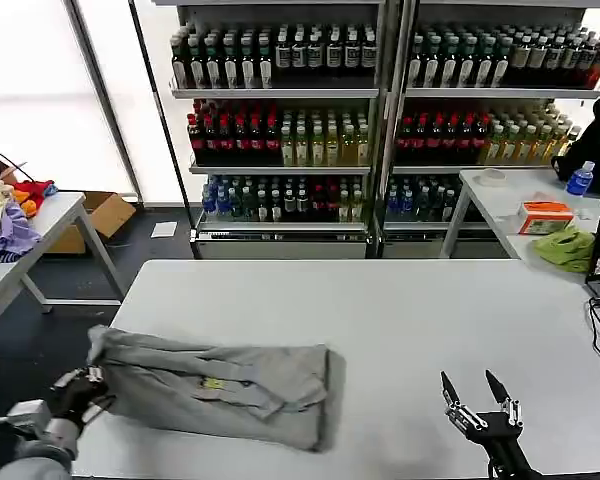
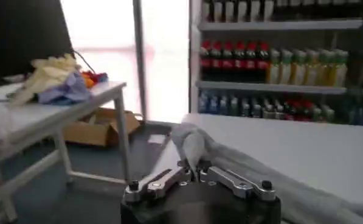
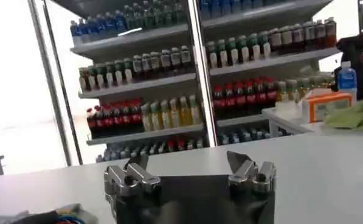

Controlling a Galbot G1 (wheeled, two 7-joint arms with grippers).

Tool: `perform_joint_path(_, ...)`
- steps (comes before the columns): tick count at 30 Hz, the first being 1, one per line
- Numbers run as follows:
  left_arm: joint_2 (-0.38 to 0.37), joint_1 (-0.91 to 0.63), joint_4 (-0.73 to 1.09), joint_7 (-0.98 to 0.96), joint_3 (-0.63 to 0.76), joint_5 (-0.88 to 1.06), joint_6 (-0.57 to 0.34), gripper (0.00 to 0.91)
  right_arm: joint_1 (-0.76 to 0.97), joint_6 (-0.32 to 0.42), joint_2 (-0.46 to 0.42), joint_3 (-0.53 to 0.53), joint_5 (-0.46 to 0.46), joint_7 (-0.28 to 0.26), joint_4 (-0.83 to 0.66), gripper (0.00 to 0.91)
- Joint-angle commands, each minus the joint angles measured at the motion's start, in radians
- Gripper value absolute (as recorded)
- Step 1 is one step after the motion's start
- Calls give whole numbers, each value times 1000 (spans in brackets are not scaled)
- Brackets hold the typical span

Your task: Fold and organize the clothes.

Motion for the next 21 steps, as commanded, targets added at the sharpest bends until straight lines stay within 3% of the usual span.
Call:
perform_joint_path(1, 162, -9, -96, 48, -162, -100, 24, 10, 3, 0, 1, -8, 2, 1, 3, 907)
perform_joint_path(6, 141, -33, -198, 33, 0, -96, 53, 10, 1, 1, 1, -7, 3, 1, -1, 907)
perform_joint_path(12, 142, -106, -253, -13, 306, -98, 59, 10, -7, 6, 5, -6, -1, 0, -8, 907)
perform_joint_path(15, 107, -147, -247, -45, 467, -88, 63, 10, -4, 11, 12, -5, -10, 1, -21, 907)
perform_joint_path(21, 28, -178, -224, -61, 574, -65, 85, 10, -10, 17, 19, 5, -10, 2, -39, 907)
